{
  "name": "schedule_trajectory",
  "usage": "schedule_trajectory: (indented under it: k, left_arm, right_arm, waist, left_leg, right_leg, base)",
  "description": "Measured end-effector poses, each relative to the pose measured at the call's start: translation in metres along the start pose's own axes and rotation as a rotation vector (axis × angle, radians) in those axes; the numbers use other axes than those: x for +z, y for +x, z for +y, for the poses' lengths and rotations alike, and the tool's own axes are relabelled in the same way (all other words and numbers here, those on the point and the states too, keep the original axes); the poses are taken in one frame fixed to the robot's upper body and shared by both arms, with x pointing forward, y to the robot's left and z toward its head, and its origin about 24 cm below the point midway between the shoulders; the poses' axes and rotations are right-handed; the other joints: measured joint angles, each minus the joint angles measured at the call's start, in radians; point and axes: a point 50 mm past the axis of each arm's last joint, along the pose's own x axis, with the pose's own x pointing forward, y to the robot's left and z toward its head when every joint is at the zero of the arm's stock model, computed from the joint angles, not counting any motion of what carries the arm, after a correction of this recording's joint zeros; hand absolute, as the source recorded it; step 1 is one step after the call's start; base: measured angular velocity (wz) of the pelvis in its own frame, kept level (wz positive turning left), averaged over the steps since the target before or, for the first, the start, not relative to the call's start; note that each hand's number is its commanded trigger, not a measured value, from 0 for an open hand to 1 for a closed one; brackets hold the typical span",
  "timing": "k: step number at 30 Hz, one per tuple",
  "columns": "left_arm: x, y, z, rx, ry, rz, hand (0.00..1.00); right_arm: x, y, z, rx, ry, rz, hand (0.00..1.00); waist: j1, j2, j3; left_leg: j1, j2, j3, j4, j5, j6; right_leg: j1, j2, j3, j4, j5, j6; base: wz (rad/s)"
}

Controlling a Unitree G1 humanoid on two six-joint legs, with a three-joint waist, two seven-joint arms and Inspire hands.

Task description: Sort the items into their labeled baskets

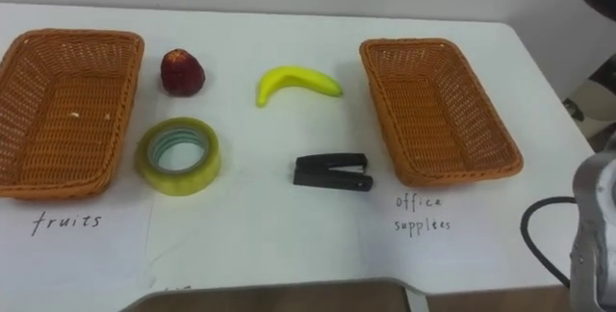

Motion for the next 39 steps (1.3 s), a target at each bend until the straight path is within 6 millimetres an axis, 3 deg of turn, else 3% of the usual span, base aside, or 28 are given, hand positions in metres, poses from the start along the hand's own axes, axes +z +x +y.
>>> schedule_trajectory:
  k: [28,34,39]
  left_arm:
    - [-0.002,0.001,0.004,-0.032,0.007,0.032,0.0]
    - [-0.003,0.001,0.005,-0.057,0.007,0.047,0.0]
    - [-0.001,0.002,0.009,-0.05,0.014,0.045,0.0]
  right_arm:
    - [-0.007,-0.006,0.028,0.42,-0.059,0.046,0.0]
    - [-0.011,-0.011,0.038,0.546,-0.172,0.056,0.0]
    - [-0.021,-0.024,0.049,0.675,-0.244,0.116,0.0]
  waist:
    - [0.015,-0.004,-0.0051]
    - [0.018,0.0,-0.0106]
    - [0.019,-0.014,-0.017]
  left_leg:
    - [0.007,0.002,-0.004,0.002,0.0,0.0]
    - [0.007,0.004,-0.005,0.002,0.0,-0.001]
    - [0.007,0.003,-0.006,0.002,0.0,-0.001]
  right_leg:
    - [0.013,0.0,-0.007,0.0,0.001,-0.001]
    - [0.012,0.002,-0.007,-0.001,0.002,-0.003]
    - [0.012,0.001,-0.006,-0.002,0.002,-0.003]
  base:
    - [0.0]
    - [0.0]
    - [0.0]
